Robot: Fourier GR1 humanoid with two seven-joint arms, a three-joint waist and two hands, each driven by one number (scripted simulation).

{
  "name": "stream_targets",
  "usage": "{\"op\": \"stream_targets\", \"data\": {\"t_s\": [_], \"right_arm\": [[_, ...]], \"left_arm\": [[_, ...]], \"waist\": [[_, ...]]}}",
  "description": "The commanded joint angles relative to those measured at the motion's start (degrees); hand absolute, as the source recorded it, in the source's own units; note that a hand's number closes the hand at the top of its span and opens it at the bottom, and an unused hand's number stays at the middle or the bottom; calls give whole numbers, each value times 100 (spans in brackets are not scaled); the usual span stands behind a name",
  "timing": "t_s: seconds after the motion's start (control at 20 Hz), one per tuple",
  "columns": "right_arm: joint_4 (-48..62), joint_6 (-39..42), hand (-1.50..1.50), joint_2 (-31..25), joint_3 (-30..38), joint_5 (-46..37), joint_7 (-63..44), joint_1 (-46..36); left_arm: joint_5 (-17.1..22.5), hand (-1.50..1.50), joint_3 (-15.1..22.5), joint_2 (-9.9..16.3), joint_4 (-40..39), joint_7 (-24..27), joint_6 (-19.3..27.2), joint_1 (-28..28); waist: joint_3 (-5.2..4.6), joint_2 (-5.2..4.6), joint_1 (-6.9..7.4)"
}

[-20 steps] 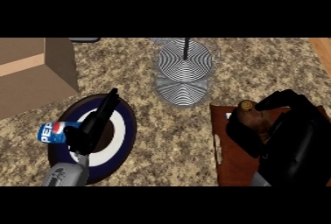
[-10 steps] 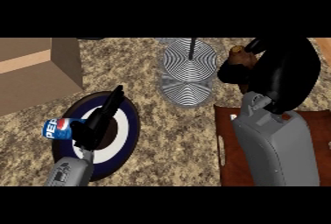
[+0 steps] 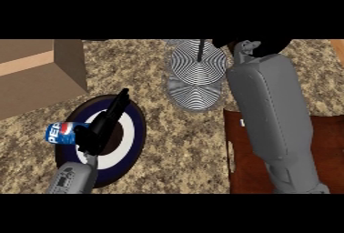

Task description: Pick the sweet potato from the tray and place it in the tiered basket

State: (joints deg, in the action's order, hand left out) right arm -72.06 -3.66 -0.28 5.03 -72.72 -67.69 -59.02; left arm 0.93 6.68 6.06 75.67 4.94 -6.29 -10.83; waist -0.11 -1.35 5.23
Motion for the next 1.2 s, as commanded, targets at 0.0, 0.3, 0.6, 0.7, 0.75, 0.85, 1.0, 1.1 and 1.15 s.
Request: {"op": "stream_targets", "data": {"t_s": [0.0, 0.3, 0.6, 0.7, 0.75, 0.85, 1.0, 1.1, 1.15], "right_arm": [[985, -977, 150, 26, 485, 243, -682, -722], [1720, -1859, 150, 26, 901, 877, -535, -1001], [1882, -2789, -150, 26, 1659, 1742, -605, -1003], [1968, -3235, -150, 26, 1606, 1869, -460, -1139], [2048, -3390, -150, 27, 1441, 1888, -400, -1133], [2207, -3913, -150, 27, 1490, 1741, -189, -1184], [2386, -4353, -150, 27, 1438, 928, -497, -1309], [2503, -4525, -150, 27, 1380, 173, -673, -1114], [2540, -4592, -150, 27, 1513, -201, -772, -1129]], "left_arm": [[29, 0, -25, 10, -55, 131, -50, 141], [61, 0, -81, 68, -10, 73, -109, -24], [-58, 0, 71, -24, 61, 33, -37, 52], [-44, 0, 14, -71, -143, -58, 7, -88], [-23, 0, -50, -13, -122, 101, -7, 38], [-82, 0, 21, -118, -154, 122, 70, 82], [-102, 0, -90, -65, -196, 106, 169, 125], [-49, 0, -42, -59, 54, -19, 123, 266], [66, 0, -230, 91, -100, 118, 7, 254]], "waist": [[3, 0, -6], [5, 5, 33], [11, 33, 115], [5, 31, 25], [3, 67, -34], [1, 55, -78], [-8, 100, -246], [-9, 156, -331], [-19, 142, -399]]}}
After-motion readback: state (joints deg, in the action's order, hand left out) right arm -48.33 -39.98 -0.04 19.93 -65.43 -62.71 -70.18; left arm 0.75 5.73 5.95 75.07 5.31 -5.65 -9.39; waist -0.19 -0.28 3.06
